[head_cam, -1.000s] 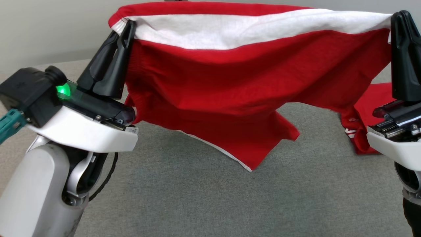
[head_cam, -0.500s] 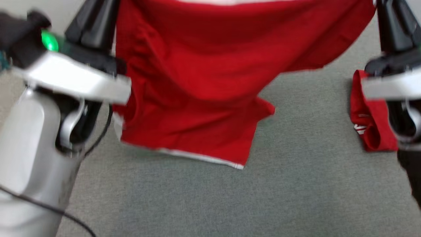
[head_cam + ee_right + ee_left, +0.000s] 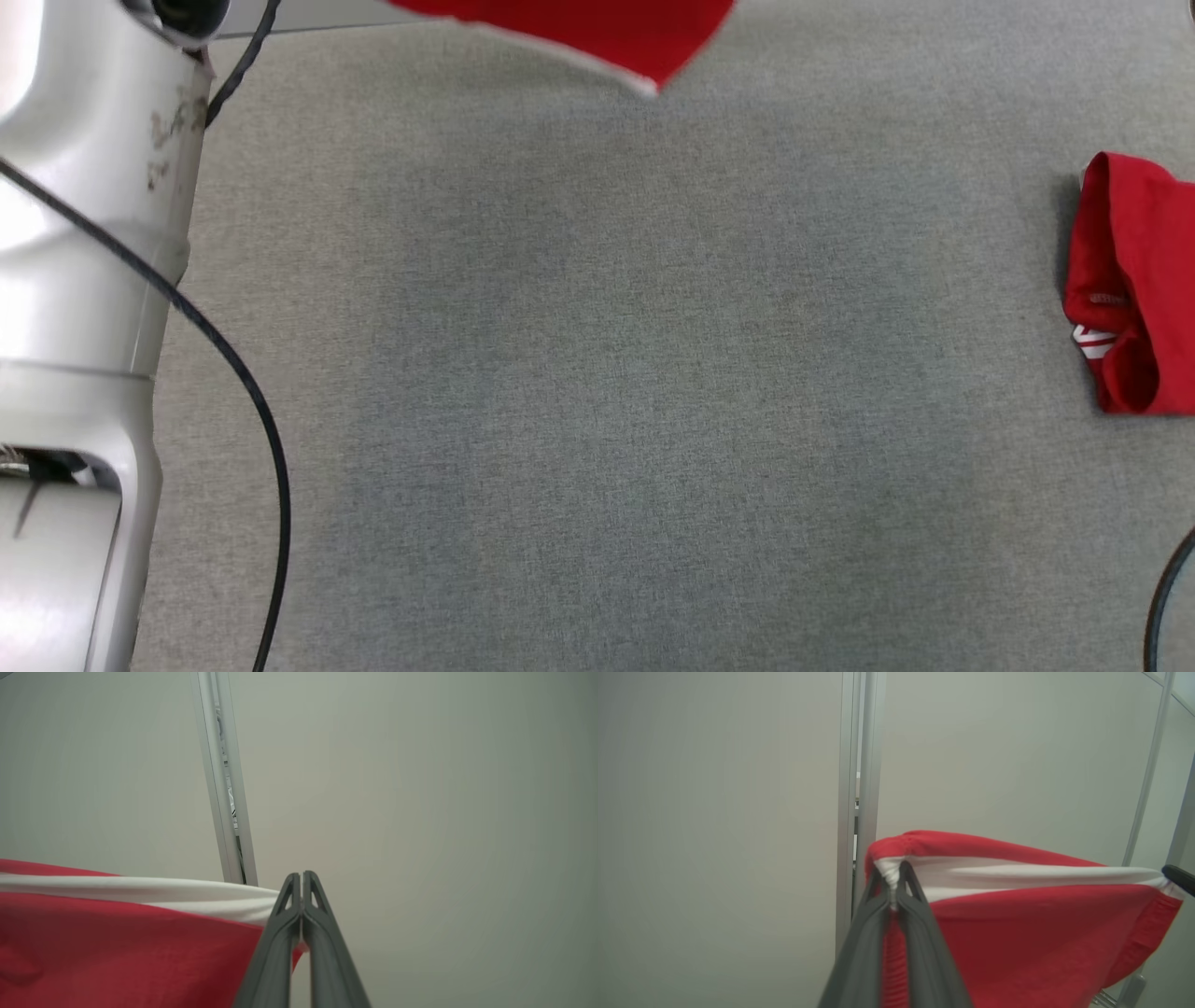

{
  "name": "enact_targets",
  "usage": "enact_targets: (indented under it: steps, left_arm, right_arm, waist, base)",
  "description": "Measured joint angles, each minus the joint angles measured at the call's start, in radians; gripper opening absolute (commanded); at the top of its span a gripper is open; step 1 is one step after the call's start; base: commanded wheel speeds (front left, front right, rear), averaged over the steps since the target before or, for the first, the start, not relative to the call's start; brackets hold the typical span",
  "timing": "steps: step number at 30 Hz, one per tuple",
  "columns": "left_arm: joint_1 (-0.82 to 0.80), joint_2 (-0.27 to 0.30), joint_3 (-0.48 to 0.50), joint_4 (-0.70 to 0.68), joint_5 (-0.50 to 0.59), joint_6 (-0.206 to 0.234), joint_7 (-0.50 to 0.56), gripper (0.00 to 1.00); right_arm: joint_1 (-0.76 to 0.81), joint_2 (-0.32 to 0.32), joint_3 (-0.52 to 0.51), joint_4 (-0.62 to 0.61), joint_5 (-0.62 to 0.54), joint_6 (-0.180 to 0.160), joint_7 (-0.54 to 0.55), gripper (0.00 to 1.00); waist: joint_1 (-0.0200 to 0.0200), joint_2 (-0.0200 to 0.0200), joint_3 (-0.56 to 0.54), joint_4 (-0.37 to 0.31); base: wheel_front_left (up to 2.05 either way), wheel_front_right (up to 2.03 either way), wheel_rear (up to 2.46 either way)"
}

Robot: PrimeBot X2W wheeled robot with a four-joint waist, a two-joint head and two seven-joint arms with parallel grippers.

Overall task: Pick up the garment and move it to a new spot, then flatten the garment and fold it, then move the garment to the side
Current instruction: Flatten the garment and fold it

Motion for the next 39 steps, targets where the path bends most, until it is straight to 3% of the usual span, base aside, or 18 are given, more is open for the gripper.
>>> enact_targets:
  steps: [6, 11, 21, 26, 30, 34, 39]
  left_arm:
    - [-0.094, -0.035, -0.007, 0.188, -0.053, -0.016, -0.008, 0.00]
    - [-0.069, -0.059, -0.069, 0.207, -0.118, -0.019, -0.036, 0.00]
    - [0.391, -0.064, -0.283, 0.067, -0.225, -0.019, -0.133, 0.00]
    - [0.581, 0.001, -0.306, -0.063, -0.236, -0.021, -0.151, 0.00]
    - [0.739, 0.061, -0.297, -0.184, -0.244, -0.009, -0.151, 0.00]
    - [0.897, 0.137, -0.301, -0.340, -0.264, 0.046, -0.112, 0.00]
    - [1.081, 0.248, -0.304, -0.573, -0.287, 0.148, -0.019, 0.00]
  right_arm:
    - [-0.111, 0.053, 0.058, 0.163, 0.023, 0.000, -0.017, 0.00]
    - [-0.101, 0.052, 0.130, 0.193, 0.087, 0.000, -0.018, 0.00]
    - [0.319, -0.024, 0.251, 0.037, 0.312, 0.000, -0.046, 0.00]
    - [0.555, -0.068, 0.273, -0.117, 0.337, 0.000, -0.049, 0.00]
    - [0.751, -0.089, 0.234, -0.241, 0.317, 0.000, -0.049, 0.00]
    - [0.948, -0.098, 0.183, -0.350, 0.299, 0.000, -0.051, 0.00]
    - [1.154, -0.111, 0.131, -0.447, 0.287, 0.000, -0.042, 0.00]
  waist:
    - [0.0000, 0.0000, 0.040, -0.007]
    - [0.0000, 0.0000, 0.089, -0.002]
    - [0.0000, 0.0000, 0.102, 0.019]
    - [0.0000, 0.0000, 0.075, 0.016]
    - [0.0000, 0.0000, 0.040, 0.012]
    - [0.0000, 0.0000, -0.006, 0.006]
    - [0.0000, 0.0000, -0.070, 0.002]
  base:
    - [0.00, 0.00, 0.00]
    - [0.00, 0.00, 0.00]
    - [0.00, 0.00, 0.00]
    - [0.00, 0.00, 0.00]
    - [0.00, 0.00, 0.00]
    - [0.00, 0.00, 0.00]
    - [0.00, 0.00, 0.00]
